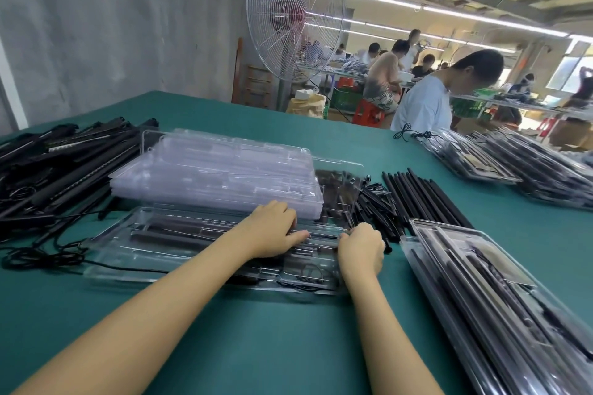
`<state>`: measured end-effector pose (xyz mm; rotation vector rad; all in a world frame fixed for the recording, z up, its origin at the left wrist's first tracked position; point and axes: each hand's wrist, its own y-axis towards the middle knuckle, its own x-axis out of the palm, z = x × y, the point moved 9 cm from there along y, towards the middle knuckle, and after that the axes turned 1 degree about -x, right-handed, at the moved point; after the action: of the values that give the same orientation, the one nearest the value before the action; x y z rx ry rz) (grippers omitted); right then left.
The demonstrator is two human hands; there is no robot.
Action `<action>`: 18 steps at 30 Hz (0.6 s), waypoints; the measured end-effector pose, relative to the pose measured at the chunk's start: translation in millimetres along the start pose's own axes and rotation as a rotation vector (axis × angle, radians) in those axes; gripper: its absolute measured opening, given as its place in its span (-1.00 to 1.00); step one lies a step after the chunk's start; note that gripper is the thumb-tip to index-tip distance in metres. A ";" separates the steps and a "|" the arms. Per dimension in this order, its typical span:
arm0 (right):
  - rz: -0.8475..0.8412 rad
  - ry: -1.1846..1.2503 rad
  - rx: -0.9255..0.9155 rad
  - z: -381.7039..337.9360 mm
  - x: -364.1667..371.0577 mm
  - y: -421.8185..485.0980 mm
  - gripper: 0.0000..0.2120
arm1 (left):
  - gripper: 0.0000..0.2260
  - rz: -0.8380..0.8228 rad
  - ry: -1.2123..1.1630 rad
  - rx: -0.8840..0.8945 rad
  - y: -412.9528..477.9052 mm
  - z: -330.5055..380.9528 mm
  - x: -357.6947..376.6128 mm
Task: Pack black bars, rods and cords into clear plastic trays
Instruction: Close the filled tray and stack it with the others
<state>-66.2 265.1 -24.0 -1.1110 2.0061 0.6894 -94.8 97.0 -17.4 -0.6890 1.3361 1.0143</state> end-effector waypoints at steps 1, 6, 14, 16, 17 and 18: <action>-0.002 0.036 0.024 2.6 -0.4 2.2 -0.82 | -0.59 0.005 0.010 -0.001 0.1 0.8 0.5; -0.081 0.012 0.062 3.7 2.6 9.4 -0.90 | -0.58 0.039 0.048 -0.035 0.8 2.4 0.2; -0.310 -0.120 -0.019 4.4 12.8 22.4 -0.71 | -0.56 0.070 0.060 -0.067 -0.2 1.3 2.3; -0.352 -0.125 -0.049 5.0 14.2 24.0 -0.69 | -0.56 0.072 0.050 -0.058 -1.1 2.4 1.8; -0.351 -0.125 -0.063 5.1 13.5 25.3 -0.69 | -0.56 0.077 0.050 -0.048 -1.8 3.4 1.0; -0.336 -0.117 -0.075 5.1 12.1 26.1 -0.67 | -0.58 0.084 0.052 -0.038 -2.5 4.3 -0.1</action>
<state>-91.6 275.6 -34.1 -1.3789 1.6536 0.6398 -90.6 99.7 -17.0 -0.6968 1.4042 1.0983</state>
